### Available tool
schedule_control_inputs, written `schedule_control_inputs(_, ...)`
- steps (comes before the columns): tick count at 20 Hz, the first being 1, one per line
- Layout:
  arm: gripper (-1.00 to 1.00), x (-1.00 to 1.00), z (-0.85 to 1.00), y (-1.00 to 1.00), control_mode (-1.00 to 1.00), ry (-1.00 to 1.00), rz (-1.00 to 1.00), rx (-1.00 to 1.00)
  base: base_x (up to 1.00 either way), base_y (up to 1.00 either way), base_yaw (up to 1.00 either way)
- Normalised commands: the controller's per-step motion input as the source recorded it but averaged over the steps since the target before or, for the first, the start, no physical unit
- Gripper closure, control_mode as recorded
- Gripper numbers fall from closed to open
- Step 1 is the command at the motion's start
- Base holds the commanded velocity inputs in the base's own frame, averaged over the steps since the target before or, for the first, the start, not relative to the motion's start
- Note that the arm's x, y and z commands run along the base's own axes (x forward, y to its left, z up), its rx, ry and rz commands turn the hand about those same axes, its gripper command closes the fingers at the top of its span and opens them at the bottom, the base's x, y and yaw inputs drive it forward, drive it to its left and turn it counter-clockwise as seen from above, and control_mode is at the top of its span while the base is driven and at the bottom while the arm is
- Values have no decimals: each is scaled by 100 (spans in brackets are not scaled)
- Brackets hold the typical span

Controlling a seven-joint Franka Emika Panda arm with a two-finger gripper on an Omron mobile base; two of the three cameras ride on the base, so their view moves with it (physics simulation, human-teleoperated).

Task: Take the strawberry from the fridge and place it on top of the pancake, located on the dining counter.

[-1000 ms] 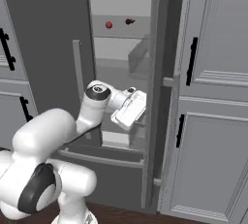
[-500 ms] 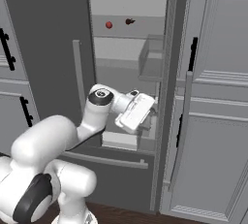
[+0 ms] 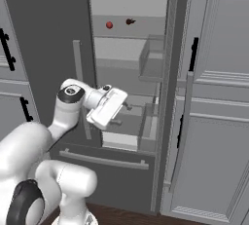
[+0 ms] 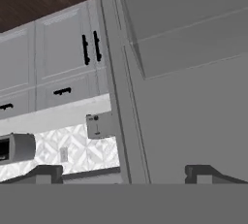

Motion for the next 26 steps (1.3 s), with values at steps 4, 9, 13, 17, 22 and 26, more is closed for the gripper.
schedule_control_inputs(4, -100, 12, -2, 98, -100, -34, -7, 14, 0, 0, 0)
schedule_control_inputs(9, -100, -1, -81, 43, -100, -31, -43, 72, 0, 0, 0)
schedule_control_inputs(13, -100, 0, -59, 43, -100, -47, -47, 66, 0, 0, 0)
schedule_control_inputs(17, -100, -13, -29, 51, -100, -70, -44, 53, 0, 0, 0)
schedule_control_inputs(22, -100, -6, -2, 49, -100, -77, -42, 19, 0, 0, 0)
schedule_control_inputs(26, -100, -4, 5, 64, -100, -63, -15, 1, 0, 0, 0)
